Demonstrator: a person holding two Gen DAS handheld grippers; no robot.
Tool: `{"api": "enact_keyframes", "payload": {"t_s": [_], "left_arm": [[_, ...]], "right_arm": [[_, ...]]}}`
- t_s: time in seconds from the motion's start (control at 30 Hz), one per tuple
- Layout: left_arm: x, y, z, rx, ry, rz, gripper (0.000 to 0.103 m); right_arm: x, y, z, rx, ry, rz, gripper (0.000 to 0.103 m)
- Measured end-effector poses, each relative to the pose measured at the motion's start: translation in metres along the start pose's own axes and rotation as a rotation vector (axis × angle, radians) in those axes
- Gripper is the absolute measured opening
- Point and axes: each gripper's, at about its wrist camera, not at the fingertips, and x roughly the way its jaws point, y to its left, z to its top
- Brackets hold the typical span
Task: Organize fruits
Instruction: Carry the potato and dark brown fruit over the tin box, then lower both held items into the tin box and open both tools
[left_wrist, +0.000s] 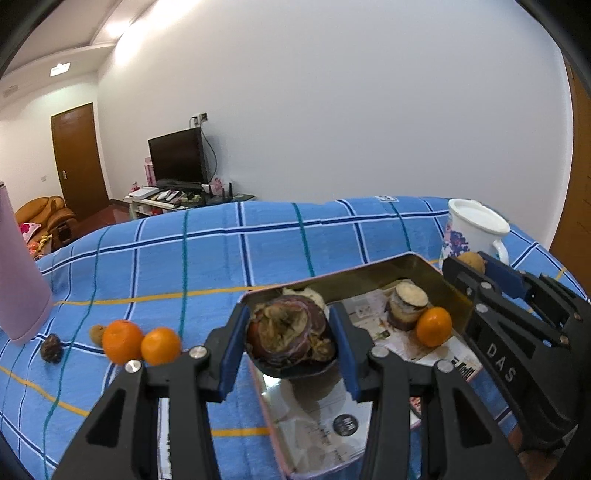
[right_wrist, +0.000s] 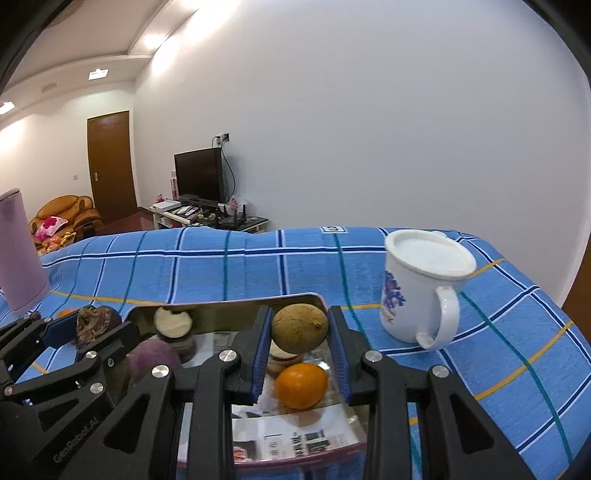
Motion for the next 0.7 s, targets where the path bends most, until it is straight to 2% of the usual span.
{"api": "enact_keyframes", "payload": {"t_s": [0.47,0.7], "left_arm": [[0.027,-0.024,0.002,0.021,0.037,-0.025,0.047],[0.029,-0.025,0.001,0.035,0.018,-0.019,0.047]], "right_arm": [[0.024,-0.007,-0.001,-0.007,0.071,-0.012,0.032],[0.034,-0.001,-0.002,-0.035,0.106,0.000,0.032]]}}
